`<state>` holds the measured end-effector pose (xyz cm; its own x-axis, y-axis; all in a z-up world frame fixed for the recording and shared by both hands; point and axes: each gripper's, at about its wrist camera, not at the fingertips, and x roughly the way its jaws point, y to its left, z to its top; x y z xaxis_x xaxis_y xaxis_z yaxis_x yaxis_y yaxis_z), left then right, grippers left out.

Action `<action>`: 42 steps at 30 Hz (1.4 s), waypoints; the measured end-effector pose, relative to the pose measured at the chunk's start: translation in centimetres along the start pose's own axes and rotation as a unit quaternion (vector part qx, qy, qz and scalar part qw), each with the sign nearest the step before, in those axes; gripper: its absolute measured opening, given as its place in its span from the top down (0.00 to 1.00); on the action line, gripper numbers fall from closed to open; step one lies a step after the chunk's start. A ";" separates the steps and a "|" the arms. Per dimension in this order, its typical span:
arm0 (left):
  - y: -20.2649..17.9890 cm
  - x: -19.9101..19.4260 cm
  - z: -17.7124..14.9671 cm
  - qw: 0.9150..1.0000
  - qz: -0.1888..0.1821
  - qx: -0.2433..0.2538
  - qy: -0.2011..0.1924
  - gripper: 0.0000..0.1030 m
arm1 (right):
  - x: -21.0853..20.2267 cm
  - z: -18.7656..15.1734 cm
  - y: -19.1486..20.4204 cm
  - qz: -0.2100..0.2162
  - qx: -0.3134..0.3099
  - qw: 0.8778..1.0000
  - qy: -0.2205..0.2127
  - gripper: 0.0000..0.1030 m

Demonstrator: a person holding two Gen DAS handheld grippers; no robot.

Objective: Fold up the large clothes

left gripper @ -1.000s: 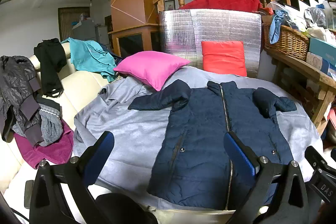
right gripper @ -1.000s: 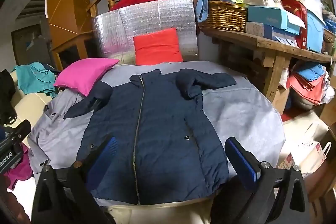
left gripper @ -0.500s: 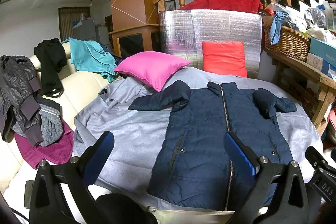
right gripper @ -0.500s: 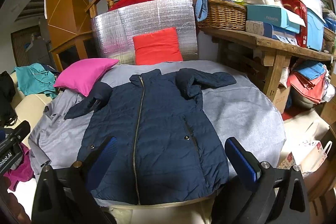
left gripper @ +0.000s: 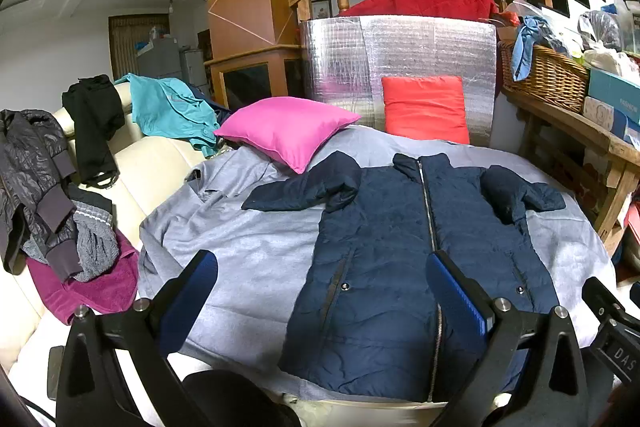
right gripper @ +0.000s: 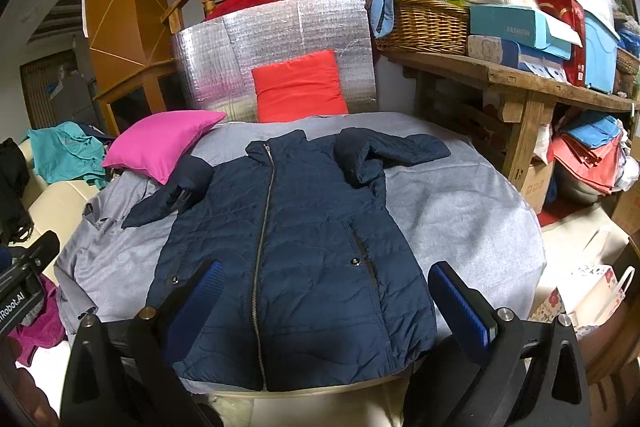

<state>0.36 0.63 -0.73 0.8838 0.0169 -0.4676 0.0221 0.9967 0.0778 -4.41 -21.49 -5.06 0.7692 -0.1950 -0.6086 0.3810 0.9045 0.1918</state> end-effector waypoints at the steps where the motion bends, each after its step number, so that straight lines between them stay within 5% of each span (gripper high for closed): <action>1: -0.1 0.0 0.0 1.000 0.000 0.001 0.000 0.00 | 0.0 0.0 0.0 0.000 0.000 1.000 0.000 0.00; 42: -2.2 4.1 1.0 0.999 0.020 0.018 0.022 0.00 | 3.6 2.6 -1.4 -0.001 0.022 1.000 -0.002 0.00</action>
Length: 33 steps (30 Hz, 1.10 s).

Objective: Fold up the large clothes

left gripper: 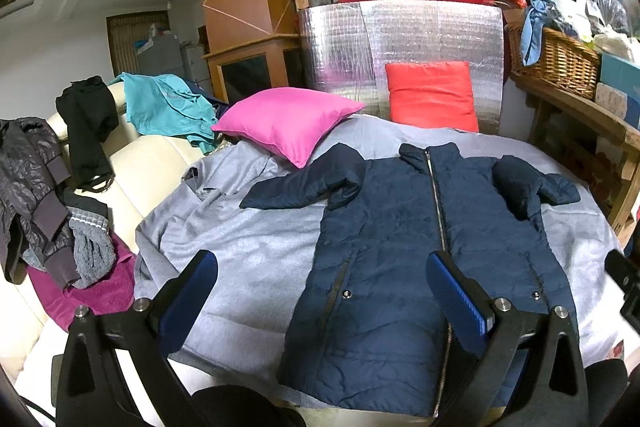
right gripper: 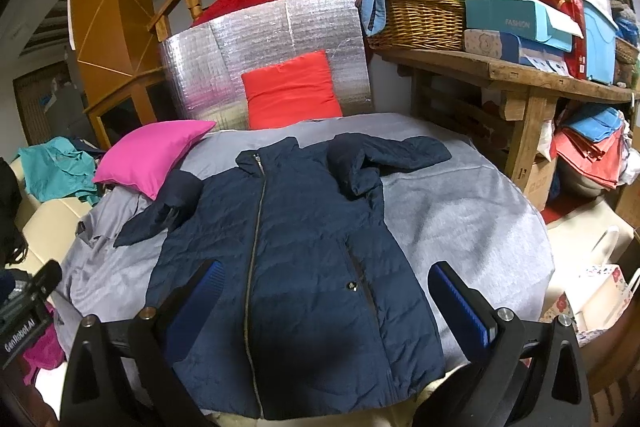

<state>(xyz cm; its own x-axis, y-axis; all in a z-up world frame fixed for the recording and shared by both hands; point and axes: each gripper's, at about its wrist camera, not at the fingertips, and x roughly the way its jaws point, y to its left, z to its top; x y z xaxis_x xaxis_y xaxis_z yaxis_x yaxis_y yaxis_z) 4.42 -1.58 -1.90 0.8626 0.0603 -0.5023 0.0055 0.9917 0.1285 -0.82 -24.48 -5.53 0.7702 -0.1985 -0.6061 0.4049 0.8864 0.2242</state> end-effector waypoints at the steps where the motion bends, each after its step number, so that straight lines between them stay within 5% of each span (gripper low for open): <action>1: -0.1 0.4 0.1 1.000 0.000 0.001 0.002 0.00 | 0.3 0.2 0.0 -0.001 0.001 1.000 -0.001 0.00; 6: -1.4 5.4 0.8 0.999 -0.025 0.007 0.048 0.00 | 3.4 2.1 -1.4 0.000 0.019 1.000 -0.003 0.00; 11: -3.4 16.0 0.6 0.988 -0.053 -0.003 0.147 0.00 | 8.8 4.6 -5.6 0.028 0.080 0.996 0.000 0.00; 18: -6.3 25.8 0.7 0.983 -0.032 -0.032 0.178 0.00 | 19.1 8.0 -12.6 0.083 0.199 0.976 0.016 0.00; 24: -8.0 29.6 0.5 0.983 -0.034 -0.011 0.183 0.00 | 28.5 9.8 -17.0 0.149 0.315 0.936 0.045 0.01; 33: -8.4 31.3 1.0 0.984 -0.029 0.014 0.174 0.00 | 40.9 9.4 -22.0 0.174 0.450 0.869 0.104 0.20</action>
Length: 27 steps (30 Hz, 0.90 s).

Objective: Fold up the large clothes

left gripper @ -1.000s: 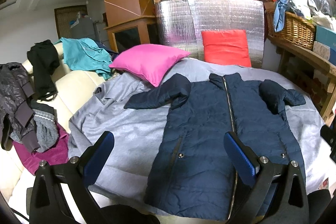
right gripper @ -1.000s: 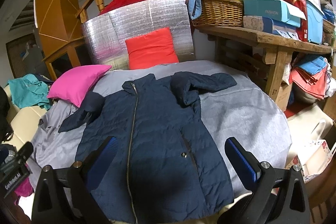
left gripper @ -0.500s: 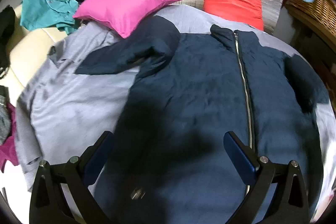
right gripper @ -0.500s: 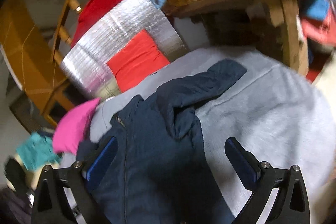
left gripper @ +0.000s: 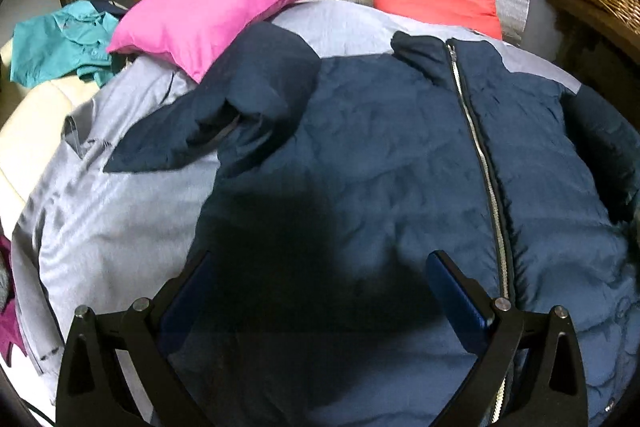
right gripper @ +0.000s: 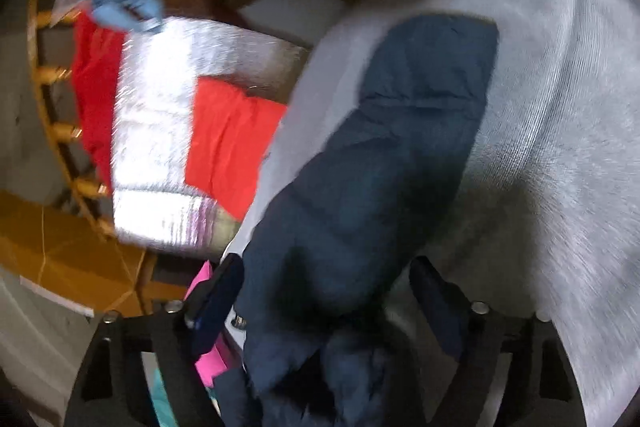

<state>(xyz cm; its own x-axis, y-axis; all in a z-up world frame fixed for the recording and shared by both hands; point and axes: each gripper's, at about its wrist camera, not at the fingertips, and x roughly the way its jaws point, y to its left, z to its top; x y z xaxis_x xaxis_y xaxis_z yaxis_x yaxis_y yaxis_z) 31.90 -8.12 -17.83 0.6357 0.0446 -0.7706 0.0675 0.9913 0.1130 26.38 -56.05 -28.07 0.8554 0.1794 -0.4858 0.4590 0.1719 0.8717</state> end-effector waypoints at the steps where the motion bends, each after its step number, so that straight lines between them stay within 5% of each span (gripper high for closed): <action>1: 0.1 0.1 0.2 1.000 0.003 0.000 -0.002 0.00 | 0.9 0.5 -0.6 -0.008 0.017 1.000 0.001 0.21; 3: -0.1 0.3 0.5 1.000 0.005 -0.002 -0.004 0.00 | 2.2 0.9 -1.1 -0.003 0.030 1.000 0.003 0.27; 5: -0.2 0.6 0.6 1.000 0.004 -0.001 -0.003 0.00 | 3.2 1.1 -1.2 -0.013 0.032 0.999 0.009 0.55; 8: -0.3 0.6 0.7 1.000 0.006 0.001 -0.005 0.00 | 3.6 0.8 -0.8 -0.007 0.026 1.000 0.006 0.70; 13: 0.5 -0.6 1.2 1.000 0.012 -0.012 -0.025 0.00 | 1.5 -2.0 5.4 0.033 -0.075 0.997 -0.007 0.72; 18: 2.7 -2.1 1.8 0.997 0.031 -0.042 -0.050 0.00 | 1.5 -9.6 11.4 0.075 -0.176 0.980 0.047 0.72; 25: 5.4 -2.6 1.7 0.996 0.038 -0.070 -0.051 0.00 | 8.6 -18.9 9.6 0.016 -0.180 0.971 0.159 0.67; 27: 5.9 -2.6 1.8 0.995 0.037 -0.074 -0.052 0.00 | 9.2 -19.4 8.9 0.004 -0.172 0.968 0.181 0.58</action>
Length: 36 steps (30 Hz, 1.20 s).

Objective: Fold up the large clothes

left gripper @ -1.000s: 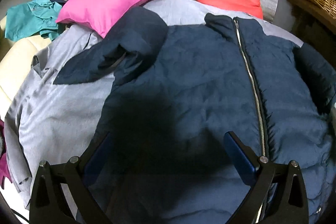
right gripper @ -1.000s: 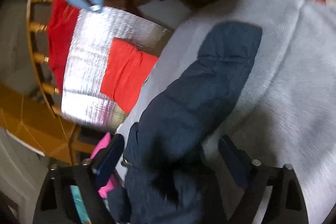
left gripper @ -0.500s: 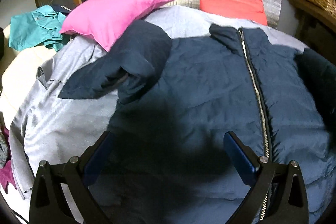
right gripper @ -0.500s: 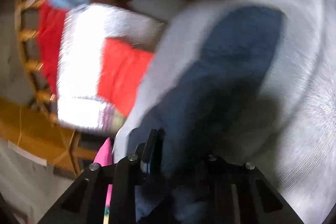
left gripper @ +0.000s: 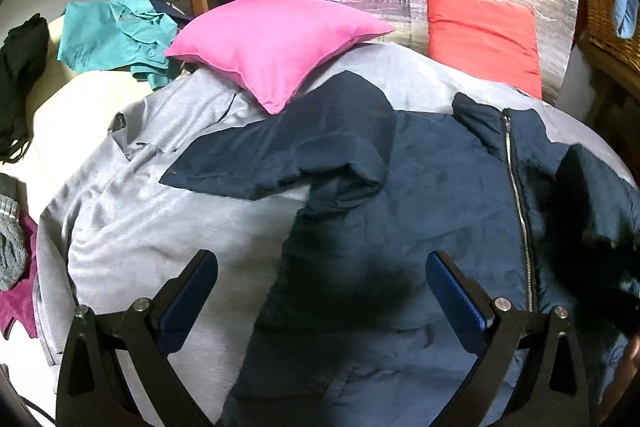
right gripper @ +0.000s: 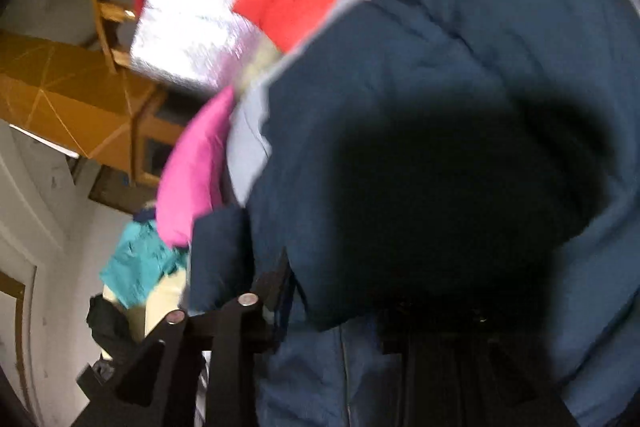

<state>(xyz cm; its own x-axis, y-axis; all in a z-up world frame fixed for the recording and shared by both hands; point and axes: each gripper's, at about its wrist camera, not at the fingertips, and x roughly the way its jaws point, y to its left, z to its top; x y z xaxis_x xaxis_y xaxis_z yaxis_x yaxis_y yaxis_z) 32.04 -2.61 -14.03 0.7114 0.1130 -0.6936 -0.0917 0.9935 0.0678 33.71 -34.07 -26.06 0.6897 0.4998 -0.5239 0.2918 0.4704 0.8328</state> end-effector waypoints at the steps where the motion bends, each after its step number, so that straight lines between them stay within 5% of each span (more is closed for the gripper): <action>1: 0.1 -0.1 0.0 1.000 -0.001 -0.001 0.000 0.00 | -0.6 -0.2 -0.1 -0.001 0.005 1.000 0.005 0.44; 2: 0.2 -0.1 0.0 1.000 -0.003 -0.003 -0.001 0.00 | -1.6 -0.3 -0.2 0.008 0.009 1.000 0.006 0.29; 4: 0.1 -0.2 0.1 1.000 -0.009 -0.004 -0.003 0.00 | -4.4 -0.8 -0.4 0.012 0.008 1.000 -0.018 0.21; 10: -1.5 -0.6 -0.2 0.999 -0.042 0.009 0.001 0.00 | -12.0 1.7 -4.9 0.036 0.083 0.990 -0.110 0.22; 17: -3.3 0.4 -0.5 0.997 -0.065 0.030 0.024 0.00 | -9.9 4.9 -10.4 0.050 0.193 0.973 -0.112 0.27; 19: -3.1 0.8 -0.4 0.997 -0.070 0.026 0.034 0.00 | -9.3 5.6 -10.2 0.033 0.180 0.977 -0.107 0.31; 22: -2.6 0.9 -0.4 0.997 -0.067 0.020 0.035 0.00 | -10.0 5.8 -9.3 -0.014 0.140 0.985 -0.103 0.63; 31: -1.4 -0.3 -0.2 0.999 -0.049 0.013 0.010 0.00 | -9.3 3.6 -1.8 -0.104 -0.006 0.989 -0.105 0.66; 36: -0.5 -0.4 -0.1 0.999 -0.046 0.010 0.010 0.00 | -9.2 3.1 -3.4 -0.115 0.046 0.989 -0.079 0.44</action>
<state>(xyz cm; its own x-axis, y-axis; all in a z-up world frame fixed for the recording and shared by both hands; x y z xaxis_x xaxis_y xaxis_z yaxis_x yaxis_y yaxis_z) 31.70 -3.11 -13.88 0.7019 0.0205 -0.7120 -0.0115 0.9998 0.0175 28.46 -42.47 -23.53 0.6913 0.2631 -0.6730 0.5074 0.4863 0.7114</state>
